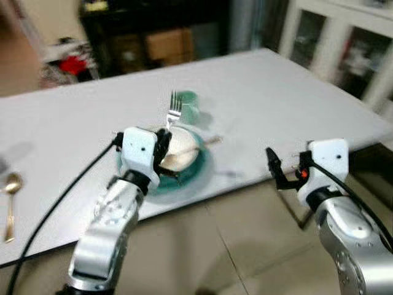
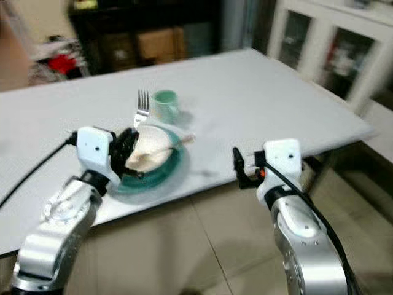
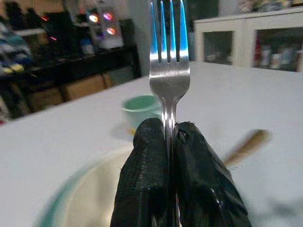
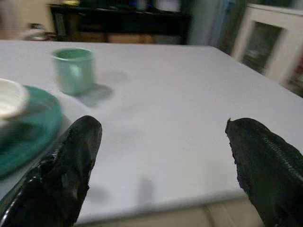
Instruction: Setting the table
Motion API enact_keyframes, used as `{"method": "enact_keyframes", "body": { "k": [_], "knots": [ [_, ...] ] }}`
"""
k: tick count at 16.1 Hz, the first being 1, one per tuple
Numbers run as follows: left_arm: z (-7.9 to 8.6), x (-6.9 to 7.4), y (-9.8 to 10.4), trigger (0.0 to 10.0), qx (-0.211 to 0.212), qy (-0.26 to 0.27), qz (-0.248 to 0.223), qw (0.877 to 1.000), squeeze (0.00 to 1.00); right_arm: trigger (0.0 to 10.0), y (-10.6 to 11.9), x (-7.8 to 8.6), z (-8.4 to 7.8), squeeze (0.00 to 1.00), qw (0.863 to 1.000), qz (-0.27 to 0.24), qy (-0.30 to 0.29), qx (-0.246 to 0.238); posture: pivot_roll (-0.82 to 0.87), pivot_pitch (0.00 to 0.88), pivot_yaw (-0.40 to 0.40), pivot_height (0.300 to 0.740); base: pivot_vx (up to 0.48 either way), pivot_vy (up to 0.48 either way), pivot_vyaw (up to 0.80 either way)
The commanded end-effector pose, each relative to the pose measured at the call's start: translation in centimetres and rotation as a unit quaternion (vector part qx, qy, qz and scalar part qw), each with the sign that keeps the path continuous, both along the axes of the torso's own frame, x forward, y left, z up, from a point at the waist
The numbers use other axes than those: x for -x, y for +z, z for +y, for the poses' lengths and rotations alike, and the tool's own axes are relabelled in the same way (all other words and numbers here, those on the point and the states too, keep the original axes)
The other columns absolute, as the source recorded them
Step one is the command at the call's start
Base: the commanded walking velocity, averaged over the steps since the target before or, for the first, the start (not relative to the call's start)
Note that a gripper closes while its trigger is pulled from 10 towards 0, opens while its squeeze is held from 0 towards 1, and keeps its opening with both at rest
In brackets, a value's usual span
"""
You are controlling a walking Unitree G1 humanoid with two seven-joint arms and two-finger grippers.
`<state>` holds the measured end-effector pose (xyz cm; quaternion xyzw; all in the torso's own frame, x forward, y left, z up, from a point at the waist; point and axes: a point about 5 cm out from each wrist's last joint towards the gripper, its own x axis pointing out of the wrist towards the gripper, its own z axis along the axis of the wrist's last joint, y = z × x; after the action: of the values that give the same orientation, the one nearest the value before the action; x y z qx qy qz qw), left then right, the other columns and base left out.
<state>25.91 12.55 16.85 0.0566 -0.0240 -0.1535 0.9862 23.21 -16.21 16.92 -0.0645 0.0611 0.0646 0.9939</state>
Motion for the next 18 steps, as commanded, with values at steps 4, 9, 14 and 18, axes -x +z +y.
{"method": "enact_keyframes", "body": {
  "k": [4,9,14,18],
  "knots": [
    [0.9,-1.2,-0.7,10.0,-0.044,-0.005,0.08,0.996,0.0,10.0,0.0,-0.2,1.0,0.0,0.995,0.013,0.095,0.008,-0.04,0.0,0.05,0.74,0.0,0.0,0.0],
    [0.1,-3.0,-0.1,10.0,-0.094,-0.069,0.123,0.986,0.0,10.0,0.1,-0.1,1.2,0.0,0.986,0.023,0.159,0.038,-0.03,0.0,0.048,0.74,0.0,0.0,0.0],
    [-0.1,-5.2,-0.3,10.0,-0.138,-0.068,0.228,0.961,0.0,10.0,-0.7,1.9,2.9,0.0,0.952,0.07,0.29,0.063,-0.04,0.0,0.06,0.74,0.0,0.0,0.0],
    [0.6,-5.7,-0.9,10.0,-0.14,-0.026,0.293,0.946,0.0,10.0,-1.0,2.5,3.1,0.0,0.943,0.086,0.314,0.071,-0.04,0.0,0.061,0.74,0.0,0.0,0.0]
  ]
}}
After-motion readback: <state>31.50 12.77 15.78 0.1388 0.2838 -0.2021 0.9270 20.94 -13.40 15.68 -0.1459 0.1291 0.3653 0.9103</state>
